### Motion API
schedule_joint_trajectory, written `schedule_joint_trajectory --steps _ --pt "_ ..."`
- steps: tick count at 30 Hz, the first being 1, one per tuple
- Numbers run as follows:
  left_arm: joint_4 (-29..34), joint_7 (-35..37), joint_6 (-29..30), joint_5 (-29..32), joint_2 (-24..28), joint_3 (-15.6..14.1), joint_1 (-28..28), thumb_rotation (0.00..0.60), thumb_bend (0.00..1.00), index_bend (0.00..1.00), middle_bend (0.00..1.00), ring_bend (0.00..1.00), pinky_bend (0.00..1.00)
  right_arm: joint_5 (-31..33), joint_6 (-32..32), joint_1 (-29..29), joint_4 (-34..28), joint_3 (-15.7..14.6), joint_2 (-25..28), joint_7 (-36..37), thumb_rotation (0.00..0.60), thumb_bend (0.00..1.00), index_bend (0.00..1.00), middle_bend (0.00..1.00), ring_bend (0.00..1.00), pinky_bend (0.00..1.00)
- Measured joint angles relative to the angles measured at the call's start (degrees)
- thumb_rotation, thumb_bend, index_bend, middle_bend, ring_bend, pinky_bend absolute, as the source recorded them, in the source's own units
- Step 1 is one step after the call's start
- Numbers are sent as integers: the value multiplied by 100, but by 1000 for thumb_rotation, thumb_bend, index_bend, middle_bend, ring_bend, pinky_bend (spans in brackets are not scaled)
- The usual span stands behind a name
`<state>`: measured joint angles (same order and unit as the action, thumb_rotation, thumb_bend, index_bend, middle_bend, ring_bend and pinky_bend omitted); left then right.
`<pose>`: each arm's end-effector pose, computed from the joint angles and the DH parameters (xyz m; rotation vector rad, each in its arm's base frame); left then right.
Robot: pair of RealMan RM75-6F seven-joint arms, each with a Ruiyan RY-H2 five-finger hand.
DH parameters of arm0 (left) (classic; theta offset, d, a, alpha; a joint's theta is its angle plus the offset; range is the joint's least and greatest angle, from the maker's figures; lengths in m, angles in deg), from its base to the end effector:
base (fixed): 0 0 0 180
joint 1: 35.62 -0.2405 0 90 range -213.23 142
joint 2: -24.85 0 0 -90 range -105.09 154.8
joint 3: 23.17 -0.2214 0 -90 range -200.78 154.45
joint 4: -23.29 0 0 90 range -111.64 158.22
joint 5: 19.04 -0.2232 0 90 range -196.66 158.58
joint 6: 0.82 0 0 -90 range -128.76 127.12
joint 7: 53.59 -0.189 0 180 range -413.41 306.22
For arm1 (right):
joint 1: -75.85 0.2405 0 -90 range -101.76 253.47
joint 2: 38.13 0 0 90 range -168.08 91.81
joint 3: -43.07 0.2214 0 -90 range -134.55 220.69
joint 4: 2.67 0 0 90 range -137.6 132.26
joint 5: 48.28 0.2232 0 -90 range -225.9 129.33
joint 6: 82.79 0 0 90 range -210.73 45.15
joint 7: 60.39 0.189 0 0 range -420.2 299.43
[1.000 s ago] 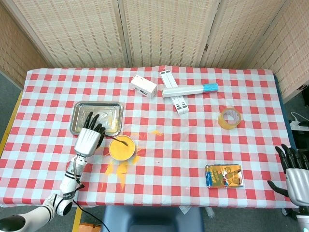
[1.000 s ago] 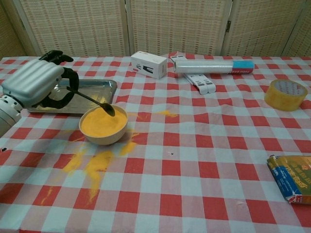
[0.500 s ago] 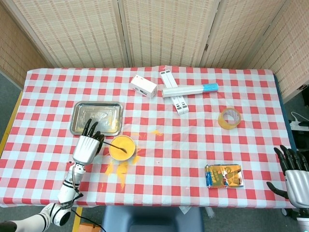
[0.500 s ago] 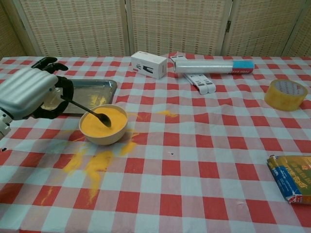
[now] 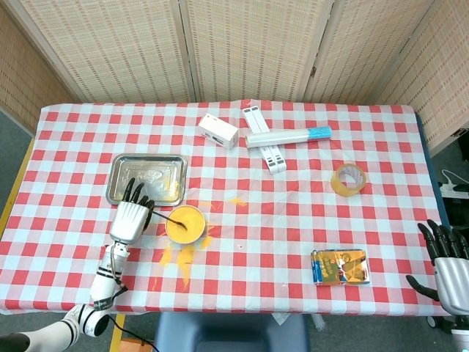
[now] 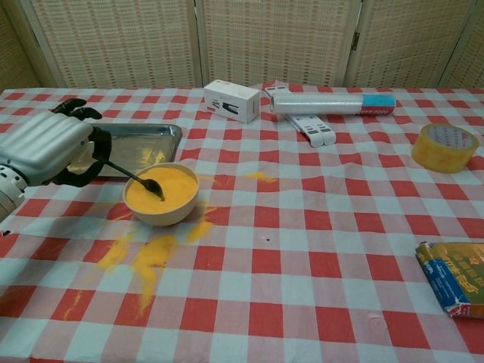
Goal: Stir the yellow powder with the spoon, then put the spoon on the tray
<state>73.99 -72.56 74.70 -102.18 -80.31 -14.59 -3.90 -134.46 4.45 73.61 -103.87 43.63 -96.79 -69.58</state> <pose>-0.1896 0.3626 -0.0270 -1.6245 -0.4515 -0.8817 -0.2872 -0.1795 0.1435 1.3607 -0.9046 0.7348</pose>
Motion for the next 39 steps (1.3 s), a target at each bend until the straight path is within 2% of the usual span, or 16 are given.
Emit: schedule_joint_trajectory --steps 9,20,32,39 --pt "-426 159 -144 122 -212 190 224 600 707 909 485 125 0 48 7 -3 4 25 -3 -3 600 86 0 0 0 0" --pt "-146 182 31 57 -171 259 341 600 708 910 487 125 0 35 16 -5 -3 20 3 1 600 86 0 0 0 0" --pt "-845 376 -225 160 -404 237 446 600 709 910 495 133 0 16 101 -49 1 30 35 71 600 86 0 0 0 0" --pt "-713 476 -144 87 -316 104 353 600 716 910 496 134 0 -49 117 -57 -7 5 30 47 600 86 0 0 0 0"
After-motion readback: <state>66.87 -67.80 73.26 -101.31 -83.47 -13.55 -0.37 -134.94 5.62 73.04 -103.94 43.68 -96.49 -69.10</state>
